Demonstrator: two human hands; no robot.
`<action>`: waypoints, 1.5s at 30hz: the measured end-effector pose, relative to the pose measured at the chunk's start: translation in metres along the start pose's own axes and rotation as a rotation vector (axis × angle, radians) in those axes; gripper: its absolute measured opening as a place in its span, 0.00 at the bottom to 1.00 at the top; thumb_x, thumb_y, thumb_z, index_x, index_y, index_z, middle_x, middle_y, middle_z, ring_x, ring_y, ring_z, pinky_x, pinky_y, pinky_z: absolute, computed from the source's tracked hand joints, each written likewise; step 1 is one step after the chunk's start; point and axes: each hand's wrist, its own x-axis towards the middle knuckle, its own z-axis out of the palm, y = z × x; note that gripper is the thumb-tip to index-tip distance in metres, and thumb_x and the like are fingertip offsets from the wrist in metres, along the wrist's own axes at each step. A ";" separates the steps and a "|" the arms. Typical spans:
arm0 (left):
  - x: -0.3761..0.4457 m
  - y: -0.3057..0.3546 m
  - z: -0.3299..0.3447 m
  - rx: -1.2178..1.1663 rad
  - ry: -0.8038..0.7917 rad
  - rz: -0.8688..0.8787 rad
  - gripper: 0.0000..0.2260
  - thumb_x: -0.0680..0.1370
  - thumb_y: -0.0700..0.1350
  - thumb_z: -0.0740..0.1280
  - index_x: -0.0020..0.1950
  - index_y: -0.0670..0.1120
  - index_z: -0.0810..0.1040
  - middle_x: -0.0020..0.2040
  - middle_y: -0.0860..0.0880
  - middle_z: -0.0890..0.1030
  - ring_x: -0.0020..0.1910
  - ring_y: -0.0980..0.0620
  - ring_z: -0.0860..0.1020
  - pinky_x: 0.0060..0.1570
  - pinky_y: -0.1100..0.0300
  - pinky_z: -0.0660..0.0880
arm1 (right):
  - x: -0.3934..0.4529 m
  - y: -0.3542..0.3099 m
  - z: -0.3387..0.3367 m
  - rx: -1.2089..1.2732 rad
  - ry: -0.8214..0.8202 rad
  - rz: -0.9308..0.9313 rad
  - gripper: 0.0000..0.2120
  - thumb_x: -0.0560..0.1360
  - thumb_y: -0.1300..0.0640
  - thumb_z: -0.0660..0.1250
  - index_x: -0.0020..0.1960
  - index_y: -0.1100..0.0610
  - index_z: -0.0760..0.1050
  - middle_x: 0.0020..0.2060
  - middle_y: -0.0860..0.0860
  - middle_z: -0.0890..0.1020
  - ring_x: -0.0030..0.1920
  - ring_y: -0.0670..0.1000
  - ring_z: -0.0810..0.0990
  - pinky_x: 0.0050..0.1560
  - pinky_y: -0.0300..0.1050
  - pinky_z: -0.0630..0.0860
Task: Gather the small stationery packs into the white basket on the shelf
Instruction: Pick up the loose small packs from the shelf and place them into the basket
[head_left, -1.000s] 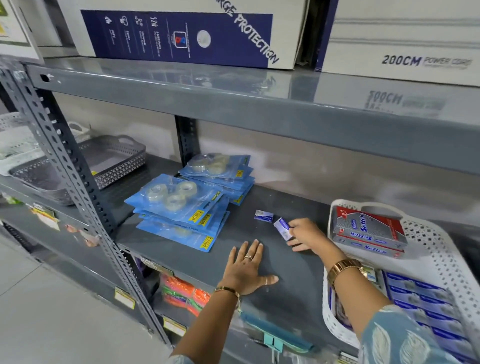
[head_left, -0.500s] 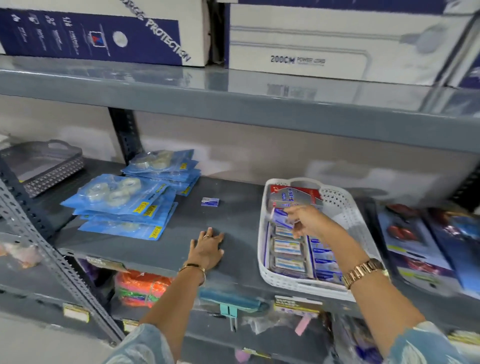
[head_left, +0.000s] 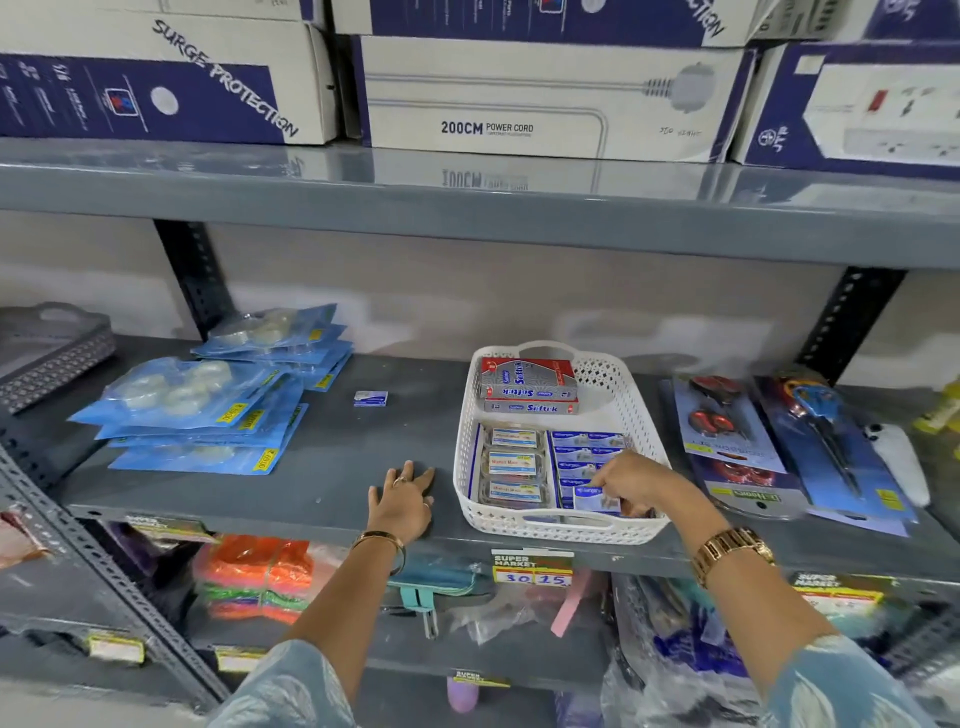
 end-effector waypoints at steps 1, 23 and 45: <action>-0.001 0.001 0.001 0.002 0.004 -0.001 0.22 0.82 0.44 0.53 0.77 0.53 0.56 0.79 0.48 0.50 0.78 0.45 0.48 0.74 0.43 0.46 | -0.002 0.001 0.001 -0.021 0.002 -0.021 0.18 0.75 0.68 0.57 0.61 0.64 0.77 0.62 0.58 0.79 0.36 0.49 0.76 0.22 0.30 0.69; -0.013 0.005 0.011 0.034 0.033 -0.015 0.22 0.83 0.44 0.50 0.77 0.54 0.53 0.79 0.49 0.49 0.78 0.44 0.47 0.75 0.43 0.45 | -0.002 -0.007 0.019 -0.303 0.169 -0.309 0.11 0.69 0.71 0.63 0.41 0.62 0.83 0.44 0.57 0.85 0.44 0.55 0.83 0.50 0.45 0.78; 0.006 -0.034 -0.024 0.015 -0.039 0.062 0.28 0.81 0.53 0.55 0.78 0.46 0.50 0.79 0.50 0.47 0.78 0.49 0.45 0.76 0.47 0.42 | 0.032 -0.113 0.026 -0.233 0.465 -0.505 0.12 0.75 0.63 0.62 0.53 0.55 0.82 0.52 0.55 0.83 0.51 0.55 0.81 0.52 0.47 0.77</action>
